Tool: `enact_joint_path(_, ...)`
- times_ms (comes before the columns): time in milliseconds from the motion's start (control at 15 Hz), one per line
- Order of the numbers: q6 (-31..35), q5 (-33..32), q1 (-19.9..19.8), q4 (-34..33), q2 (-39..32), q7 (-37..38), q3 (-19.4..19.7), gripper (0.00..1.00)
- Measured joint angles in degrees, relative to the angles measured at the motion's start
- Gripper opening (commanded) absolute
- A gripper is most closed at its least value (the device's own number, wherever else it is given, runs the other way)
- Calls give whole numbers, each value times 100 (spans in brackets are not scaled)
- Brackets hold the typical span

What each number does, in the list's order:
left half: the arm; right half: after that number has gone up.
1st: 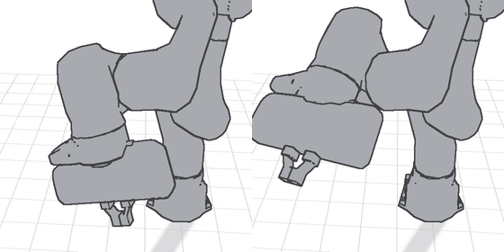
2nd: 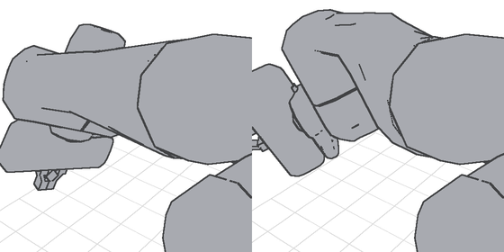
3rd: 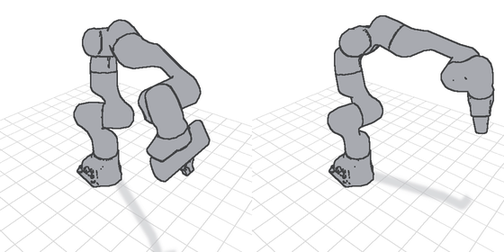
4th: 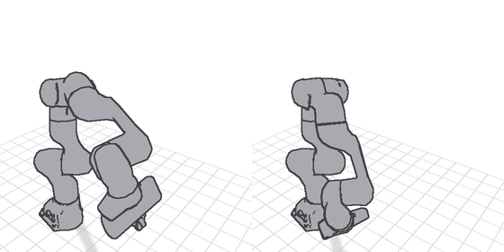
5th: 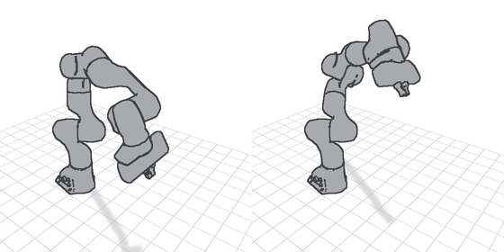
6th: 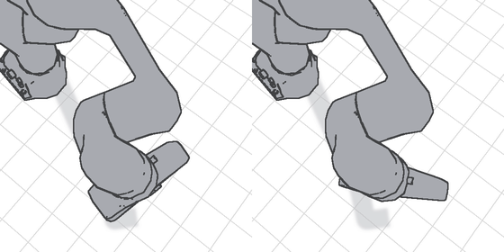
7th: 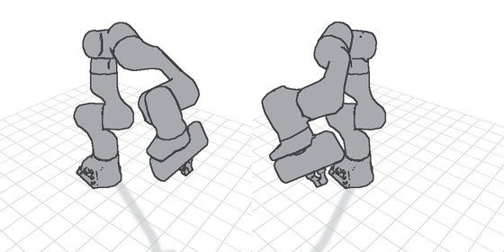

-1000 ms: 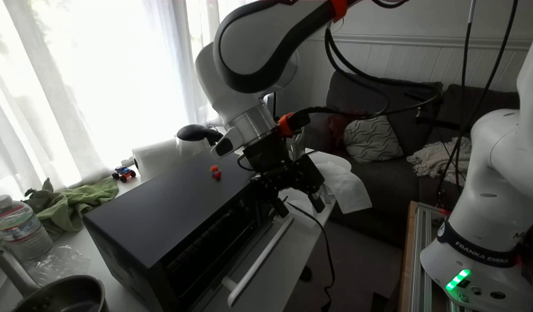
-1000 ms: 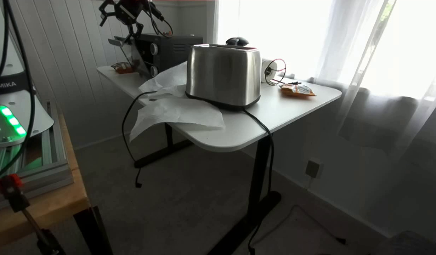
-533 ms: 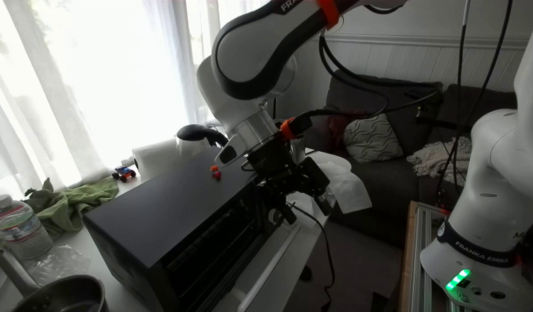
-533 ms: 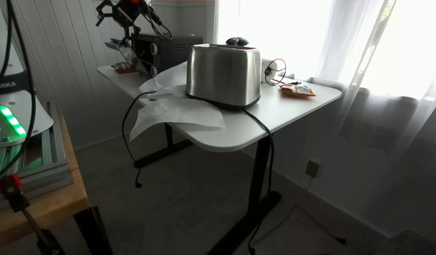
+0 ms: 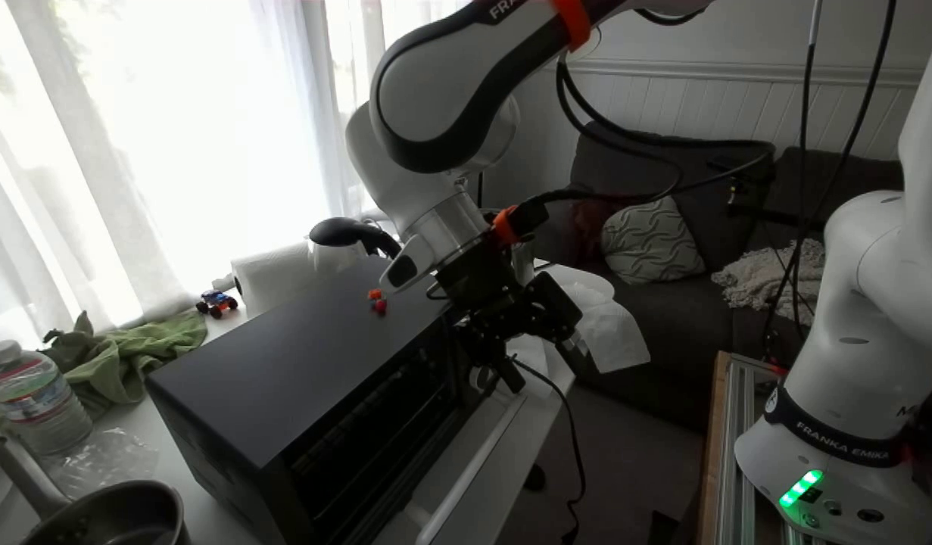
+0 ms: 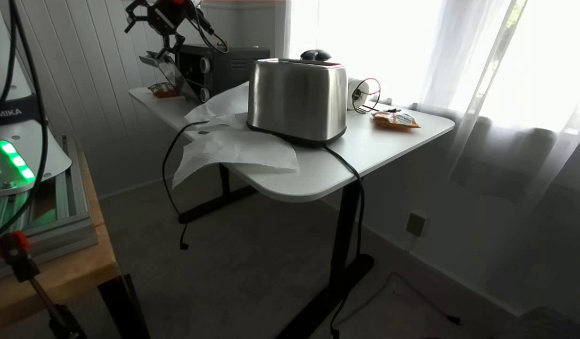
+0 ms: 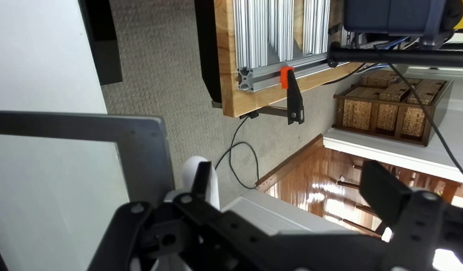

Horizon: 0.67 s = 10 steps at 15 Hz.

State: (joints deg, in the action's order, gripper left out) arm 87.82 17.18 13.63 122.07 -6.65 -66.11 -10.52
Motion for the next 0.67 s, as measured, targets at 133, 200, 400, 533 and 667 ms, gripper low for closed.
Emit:
enact_joint_path(133,-147,9,-1,0,-11,-55,-2,100)
enact_joint_path(200,-228,19,-4,1,-22,-80,-2,100)
enact_joint_path(400,-388,52,-26,0,-53,-103,-1,100)
enact_joint_path(533,-448,72,-43,0,-62,-111,-2,100)
enact_joint_path(667,-505,79,-65,0,-67,-116,-1,100)
